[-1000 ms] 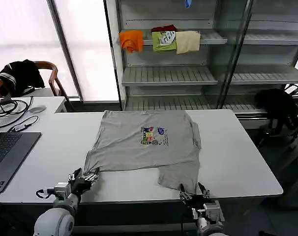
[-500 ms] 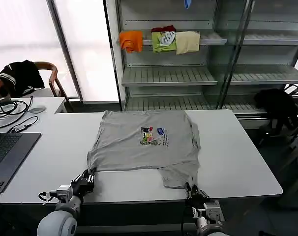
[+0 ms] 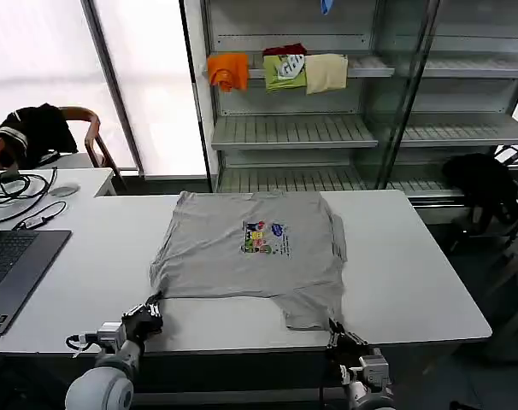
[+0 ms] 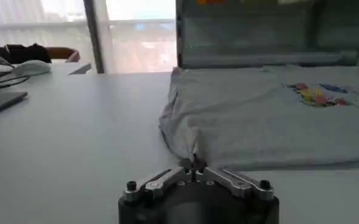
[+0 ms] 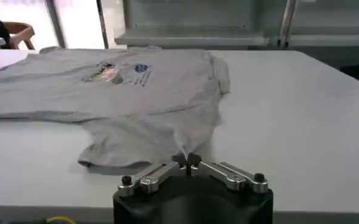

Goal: Fold and organize the clothes.

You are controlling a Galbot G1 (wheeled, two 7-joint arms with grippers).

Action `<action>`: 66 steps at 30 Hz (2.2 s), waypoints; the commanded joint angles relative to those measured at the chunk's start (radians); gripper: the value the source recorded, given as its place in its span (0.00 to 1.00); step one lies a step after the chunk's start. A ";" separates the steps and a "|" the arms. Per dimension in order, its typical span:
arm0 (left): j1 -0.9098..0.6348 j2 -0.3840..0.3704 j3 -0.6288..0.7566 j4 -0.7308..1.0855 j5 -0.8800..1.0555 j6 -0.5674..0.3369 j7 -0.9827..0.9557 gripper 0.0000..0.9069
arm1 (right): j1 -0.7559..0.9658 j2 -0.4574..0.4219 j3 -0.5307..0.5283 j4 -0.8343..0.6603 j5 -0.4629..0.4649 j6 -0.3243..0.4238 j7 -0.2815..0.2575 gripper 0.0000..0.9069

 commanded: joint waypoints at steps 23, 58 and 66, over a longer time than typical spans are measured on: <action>-0.221 0.013 0.028 0.053 -0.021 -0.077 -0.022 0.02 | 0.375 0.062 0.055 -0.196 -0.031 0.050 -0.078 0.00; -0.555 0.036 0.141 0.451 -0.055 -0.003 0.006 0.02 | 0.769 0.163 -0.036 -0.697 -0.062 -0.018 -0.111 0.00; -0.572 0.040 0.151 0.474 -0.054 0.005 0.006 0.02 | 0.804 0.213 -0.025 -0.784 -0.059 -0.021 -0.103 0.00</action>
